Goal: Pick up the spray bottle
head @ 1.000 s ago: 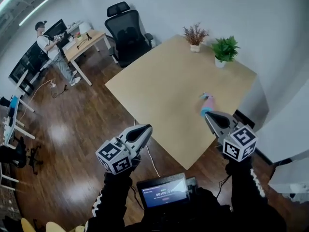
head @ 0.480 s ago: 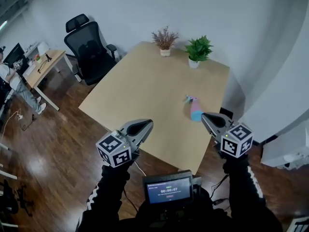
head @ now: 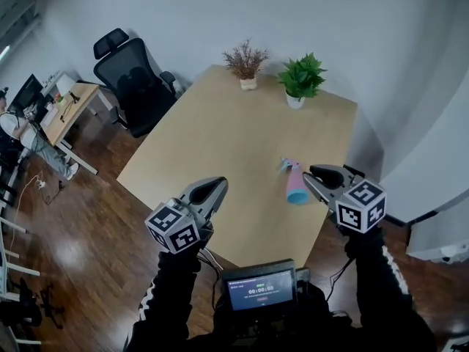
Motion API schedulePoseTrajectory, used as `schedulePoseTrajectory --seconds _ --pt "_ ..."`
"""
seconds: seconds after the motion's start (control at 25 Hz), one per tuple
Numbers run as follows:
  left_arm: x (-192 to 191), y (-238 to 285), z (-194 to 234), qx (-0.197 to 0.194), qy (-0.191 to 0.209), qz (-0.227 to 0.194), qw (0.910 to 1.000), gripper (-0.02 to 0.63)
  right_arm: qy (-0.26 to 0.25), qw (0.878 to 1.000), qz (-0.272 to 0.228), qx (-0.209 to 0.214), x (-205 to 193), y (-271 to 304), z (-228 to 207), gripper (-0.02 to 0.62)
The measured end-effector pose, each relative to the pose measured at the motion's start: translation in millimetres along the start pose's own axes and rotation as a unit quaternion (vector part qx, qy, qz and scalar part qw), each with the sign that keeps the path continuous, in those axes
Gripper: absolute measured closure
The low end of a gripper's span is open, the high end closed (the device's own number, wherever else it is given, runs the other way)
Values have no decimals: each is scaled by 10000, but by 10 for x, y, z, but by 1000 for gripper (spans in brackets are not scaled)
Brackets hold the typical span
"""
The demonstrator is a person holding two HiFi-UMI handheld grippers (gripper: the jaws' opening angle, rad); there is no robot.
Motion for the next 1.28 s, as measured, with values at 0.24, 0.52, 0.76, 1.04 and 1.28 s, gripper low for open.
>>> schedulePoseTrajectory --seconds 0.24,0.52,0.76,1.04,1.28 --pt "-111 90 652 -260 -3 278 9993 589 372 9974 588 -165 172 695 -173 437" --pt "-327 -6 1277 -439 -158 779 9959 537 1064 9747 1869 -616 -135 1597 -515 360" --pt "-490 111 1710 -255 -505 924 9941 526 1780 9437 2653 -857 -357 2099 -845 319" --pt "-678 486 2066 -490 -758 1198 9887 526 2578 8847 3727 -1089 -866 2781 -1310 239" --pt "-875 759 2317 -721 -927 1326 9842 526 2910 8454 4345 -1087 -1249 3184 -1582 239"
Point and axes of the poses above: the fingertips, and each gripper's own axes: y forward along the fingers, z to its left, x out of its top, the point moved 7 cm from there along -y, backward along the fingers, and after that the axes turned 13 degrees about z, right-handed, at the moved point
